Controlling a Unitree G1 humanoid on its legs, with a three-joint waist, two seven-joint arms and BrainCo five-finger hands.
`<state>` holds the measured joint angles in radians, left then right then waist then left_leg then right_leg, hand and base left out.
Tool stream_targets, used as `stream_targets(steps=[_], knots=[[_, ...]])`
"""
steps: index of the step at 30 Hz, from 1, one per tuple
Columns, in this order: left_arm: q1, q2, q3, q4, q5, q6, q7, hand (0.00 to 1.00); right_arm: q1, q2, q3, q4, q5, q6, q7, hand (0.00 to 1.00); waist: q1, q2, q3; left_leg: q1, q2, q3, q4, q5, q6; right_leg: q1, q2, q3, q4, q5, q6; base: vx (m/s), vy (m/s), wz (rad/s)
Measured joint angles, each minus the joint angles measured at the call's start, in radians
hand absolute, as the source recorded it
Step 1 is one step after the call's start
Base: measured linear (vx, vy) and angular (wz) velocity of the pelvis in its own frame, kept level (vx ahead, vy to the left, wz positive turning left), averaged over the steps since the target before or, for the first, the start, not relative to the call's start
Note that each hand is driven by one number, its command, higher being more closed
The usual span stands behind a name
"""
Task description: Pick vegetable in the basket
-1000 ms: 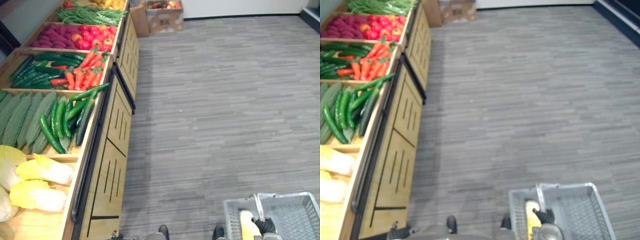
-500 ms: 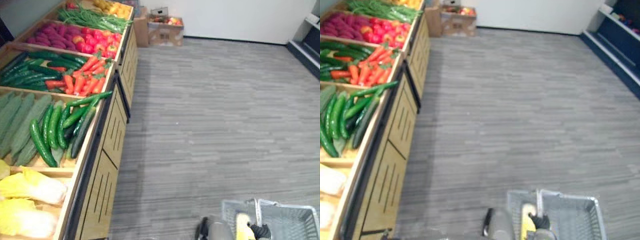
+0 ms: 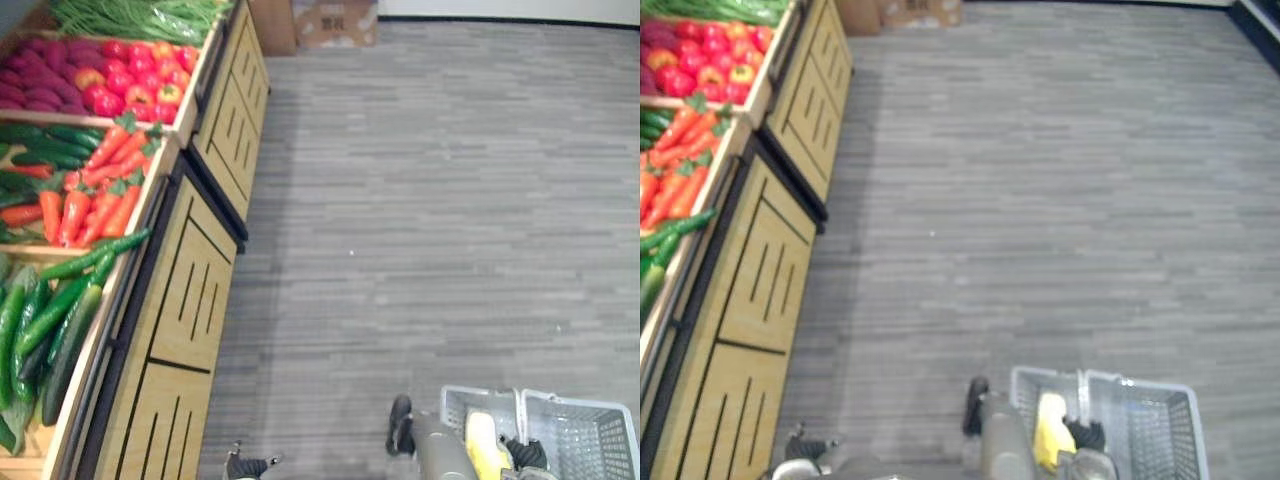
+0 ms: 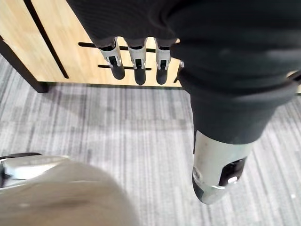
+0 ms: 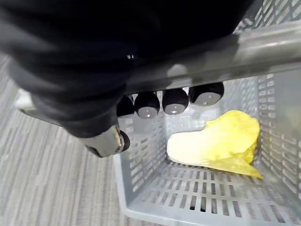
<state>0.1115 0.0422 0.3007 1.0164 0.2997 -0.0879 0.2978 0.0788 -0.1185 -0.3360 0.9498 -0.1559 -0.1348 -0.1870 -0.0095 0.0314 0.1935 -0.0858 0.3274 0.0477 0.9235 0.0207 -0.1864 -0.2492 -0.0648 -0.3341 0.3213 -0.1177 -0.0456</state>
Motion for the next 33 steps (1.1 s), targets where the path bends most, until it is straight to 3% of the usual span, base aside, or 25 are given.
stream_targets(steps=[1,3,5,6,8,10,11,13,15,18,19,20,21,22,23,24,25,27,28,30,32,33], knots=[[0.000,0.001,-0.001,-0.002,-0.014,0.001,0.000,0.00,-0.006,-0.005,0.001,0.003,0.000,0.002,-0.002,1.00,0.014,-0.012,0.008,-0.056,-0.004,0.024,0.079,-0.068,0.017,0.077,0.009,-0.003,-0.053,-0.004,0.001,0.33,-0.097,0.05],[0.002,0.000,-0.006,-0.013,-0.019,0.000,0.001,0.00,-0.016,-0.008,0.003,0.003,0.001,0.001,-0.005,1.00,0.026,-0.010,0.008,-0.146,-0.028,0.061,0.092,-0.144,0.045,0.172,0.010,-0.012,-0.118,-0.017,0.004,0.36,-0.065,0.14],[0.006,-0.006,-0.023,-0.031,-0.021,-0.012,0.002,0.00,-0.027,-0.027,-0.001,0.003,0.003,0.001,-0.005,1.00,0.049,-0.004,0.010,-0.235,-0.051,0.104,0.019,-0.195,0.063,0.232,0.010,-0.015,-0.163,-0.021,0.013,0.36,0.017,0.06],[0.010,-0.006,-0.023,-0.036,-0.021,-0.019,0.002,0.00,-0.044,-0.028,-0.003,0.000,0.003,0.000,-0.005,1.00,0.053,-0.004,0.010,-0.278,-0.072,0.127,-0.102,-0.200,0.069,0.265,0.010,-0.016,-0.195,-0.027,0.024,0.29,0.070,0.01],[0.016,-0.008,-0.028,-0.037,-0.019,-0.017,0.002,0.00,-0.062,-0.028,-0.002,-0.015,0.002,-0.002,-0.005,1.00,0.057,-0.003,0.009,-0.273,-0.116,0.156,-0.421,-0.179,0.086,0.308,0.009,-0.025,-0.238,-0.029,0.051,0.24,0.099,0.04],[0.032,-0.018,-0.023,-0.034,-0.015,-0.010,0.000,0.00,-0.057,-0.021,-0.004,-0.055,0.001,-0.005,-0.009,1.00,0.068,0.005,0.002,-0.250,-0.168,0.163,-0.789,-0.064,0.108,0.378,0.006,-0.040,-0.276,-0.050,0.094,0.45,0.240,0.14],[0.037,-0.027,-0.016,-0.032,-0.013,-0.004,0.000,0.00,-0.056,-0.017,-0.002,-0.065,0.001,0.001,-0.016,1.00,0.079,0.003,-0.004,-0.237,-0.176,0.177,-0.809,0.001,0.122,0.408,-0.011,-0.040,-0.269,-0.074,0.119,0.43,0.231,0.10],[0.044,-0.035,-0.006,-0.034,-0.008,0.004,0.000,0.00,-0.045,-0.011,0.014,-0.090,-0.001,0.001,-0.017,1.00,0.092,-0.008,-0.032,-0.229,-0.194,0.224,-0.793,0.050,0.152,0.427,-0.039,-0.037,-0.264,-0.106,0.139,0.38,0.174,0.09],[0.049,-0.036,-0.001,-0.037,0.003,0.003,0.000,0.00,-0.062,-0.017,0.055,-0.099,-0.004,0.000,-0.006,1.00,0.109,-0.025,-0.050,-0.241,-0.223,0.251,-0.716,0.022,0.209,0.430,-0.086,-0.013,-0.240,-0.141,0.125,0.46,0.175,0.00],[0.054,-0.010,-0.003,-0.020,0.026,0.005,-0.003,0.00,-0.085,-0.036,0.100,-0.094,-0.054,-0.010,0.021,1.00,0.102,-0.050,-0.077,-0.237,-0.279,0.253,-0.698,-0.026,0.238,0.377,-0.144,0.056,-0.099,-0.142,0.121,0.37,0.163,0.20],[0.054,0.002,-0.025,-0.020,0.028,0.004,-0.012,0.00,-0.099,-0.061,0.110,-0.073,-0.092,-0.021,0.031,1.00,0.097,-0.055,-0.078,-0.213,-0.301,0.242,-0.714,-0.029,0.243,0.310,-0.171,0.102,0.063,-0.126,0.148,0.22,0.170,0.33],[0.058,0.011,-0.036,-0.026,0.029,0.003,-0.021,0.00,-0.109,-0.082,0.111,-0.054,-0.121,-0.025,0.039,1.00,0.098,-0.068,-0.076,-0.187,-0.314,0.241,-0.732,-0.036,0.249,0.228,-0.195,0.158,0.246,-0.076,0.213,0.26,0.201,0.31],[0.064,0.019,-0.043,-0.032,0.029,0.003,-0.025,0.00,-0.116,-0.090,0.112,-0.041,-0.123,-0.031,0.045,1.00,0.098,-0.079,-0.075,-0.174,-0.322,0.239,-0.741,-0.041,0.252,0.188,-0.204,0.187,0.326,-0.034,0.241,0.18,0.143,0.23],[0.081,0.042,-0.072,-0.038,0.029,0.003,-0.036,0.00,-0.121,-0.100,0.119,-0.028,-0.123,-0.039,0.061,1.00,0.095,-0.098,-0.075,-0.144,-0.337,0.226,-0.769,-0.043,0.254,0.131,-0.205,0.237,0.436,0.078,0.265,0.29,0.183,0.35],[0.099,0.054,-0.086,-0.040,0.029,0.004,-0.042,0.00,-0.119,-0.102,0.108,-0.025,-0.121,-0.046,0.064,1.00,0.082,-0.101,-0.072,-0.093,-0.347,0.199,-0.808,-0.045,0.258,0.115,-0.198,0.255,0.496,0.216,0.277,0.41,0.236,0.45],[0.115,0.062,-0.100,-0.041,0.029,0.004,-0.046,0.00,-0.118,-0.102,0.103,-0.012,-0.118,-0.053,0.066,1.00,0.076,-0.102,-0.067,-0.054,-0.348,0.178,-0.835,-0.051,0.267,0.103,-0.194,0.262,0.551,0.234,0.293,0.43,0.236,0.41],[0.127,0.074,-0.107,-0.040,0.029,0.004,-0.051,0.00,-0.127,-0.102,0.090,-0.003,-0.118,-0.060,0.066,1.00,0.074,-0.108,-0.060,-0.026,-0.350,0.165,-0.835,-0.065,0.277,0.081,-0.189,0.259,0.596,0.185,0.246,0.35,0.169,0.32],[0.131,0.081,-0.115,-0.038,0.026,0.004,-0.065,0.00,-0.134,-0.113,0.041,-0.002,-0.118,-0.062,0.065,1.00,0.069,-0.103,-0.053,0.026,-0.357,0.129,-0.835,-0.099,0.279,0.046,-0.186,0.200,0.599,0.042,0.224,0.35,0.131,0.51],[0.129,0.080,-0.114,-0.038,0.024,0.003,-0.066,0.00,-0.136,-0.126,0.025,0.001,-0.118,-0.061,0.065,1.00,0.068,-0.101,-0.053,0.048,-0.363,0.114,-0.833,-0.113,0.282,0.038,-0.186,0.173,0.558,0.007,0.213,0.34,0.101,0.57],[0.126,0.073,-0.099,-0.038,0.021,0.003,-0.068,0.00,-0.143,-0.152,0.001,0.010,-0.118,-0.057,0.065,1.00,0.066,-0.096,-0.052,0.081,-0.378,0.079,-0.817,-0.143,0.277,0.026,-0.182,0.154,0.430,-0.022,0.192,0.38,0.060,0.61],[0.121,0.067,-0.095,-0.035,0.019,0.003,-0.068,0.00,-0.143,-0.161,-0.040,0.012,-0.118,-0.047,0.062,1.00,0.065,-0.083,-0.046,0.097,-0.378,0.042,-0.781,-0.177,0.273,0.022,-0.172,0.155,0.255,-0.023,0.190,0.37,0.012,0.71],[0.119,0.066,-0.081,-0.028,0.019,0.003,-0.069,0.00,-0.140,-0.160,-0.064,0.028,-0.118,-0.043,0.061,1.00,0.065,-0.079,-0.045,0.107,-0.377,0.015,-0.764,-0.193,0.254,0.021,-0.162,0.186,0.124,-0.014,0.195,0.32,-0.043,0.77]])
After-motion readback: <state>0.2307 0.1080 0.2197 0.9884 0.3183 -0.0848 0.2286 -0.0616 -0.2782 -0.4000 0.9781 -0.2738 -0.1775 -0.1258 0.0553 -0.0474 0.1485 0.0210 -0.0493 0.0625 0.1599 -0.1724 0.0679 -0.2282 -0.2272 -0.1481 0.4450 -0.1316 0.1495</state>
